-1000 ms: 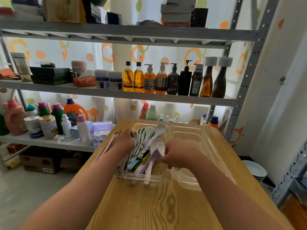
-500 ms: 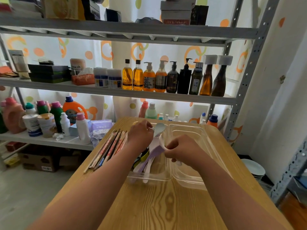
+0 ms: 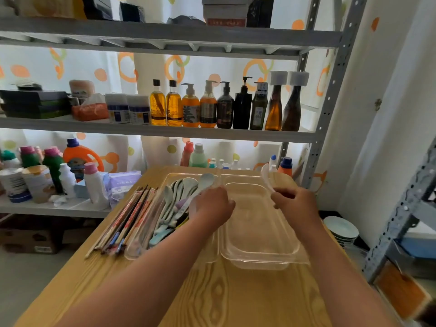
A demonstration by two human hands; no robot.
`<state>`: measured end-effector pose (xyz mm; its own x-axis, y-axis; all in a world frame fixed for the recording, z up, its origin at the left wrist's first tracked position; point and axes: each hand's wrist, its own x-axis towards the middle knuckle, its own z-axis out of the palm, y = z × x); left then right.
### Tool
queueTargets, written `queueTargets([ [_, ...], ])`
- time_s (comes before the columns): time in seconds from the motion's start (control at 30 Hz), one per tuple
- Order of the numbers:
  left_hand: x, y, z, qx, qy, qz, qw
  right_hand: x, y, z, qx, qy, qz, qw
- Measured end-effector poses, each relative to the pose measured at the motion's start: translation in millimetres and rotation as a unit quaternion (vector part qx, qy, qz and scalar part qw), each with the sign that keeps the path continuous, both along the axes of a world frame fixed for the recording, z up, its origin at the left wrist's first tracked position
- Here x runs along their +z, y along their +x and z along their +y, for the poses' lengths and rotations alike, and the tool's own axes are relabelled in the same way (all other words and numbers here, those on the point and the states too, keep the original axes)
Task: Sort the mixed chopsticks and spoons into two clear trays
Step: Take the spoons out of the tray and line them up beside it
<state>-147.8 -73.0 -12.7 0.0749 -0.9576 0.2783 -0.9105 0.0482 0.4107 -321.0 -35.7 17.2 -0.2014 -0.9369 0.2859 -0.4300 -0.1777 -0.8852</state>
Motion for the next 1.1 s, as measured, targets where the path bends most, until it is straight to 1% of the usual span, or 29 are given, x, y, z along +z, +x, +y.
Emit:
queueTargets([
  [0.1,-9.5,-1.8,-1.9,0.007,-0.022,-0.036,0.999,-5.7,-28.4,-21.0,-0.044,0.022,-0.065,0.997],
  [0.2,-16.7,-0.4,-6.1,0.004,-0.034,-0.035,0.999,-23.9,-45.9,-38.4,-0.086,0.046,-0.084,0.992],
  [0.3,-19.7,-1.6,-9.1,0.015,-0.038,-0.038,0.998,-51.8,-49.4,-46.5,-0.101,0.064,-0.068,0.991],
  [0.43,-23.6,-0.2,-9.5,0.014,-0.031,-0.019,0.999,-79.3,-46.9,-51.0,-0.092,0.068,-0.063,0.991],
  [0.57,-25.1,3.0,-9.0,0.001,-0.021,0.011,1.000,-85.1,-46.4,-54.3,-0.066,0.070,-0.026,0.995],
  [0.67,-23.8,3.9,-9.1,-0.007,-0.014,0.015,1.000,-86.1,-45.0,-53.8,-0.039,0.073,0.026,0.996],
  [0.9,-21.6,5.2,-7.4,-0.010,-0.008,0.030,0.999,-87.0,-45.4,-55.5,-0.039,0.066,0.099,0.992],
  [1.1,-21.0,5.0,-5.8,-0.003,-0.005,0.028,1.000,-87.7,-44.6,-53.3,-0.043,0.069,0.082,0.993],
])
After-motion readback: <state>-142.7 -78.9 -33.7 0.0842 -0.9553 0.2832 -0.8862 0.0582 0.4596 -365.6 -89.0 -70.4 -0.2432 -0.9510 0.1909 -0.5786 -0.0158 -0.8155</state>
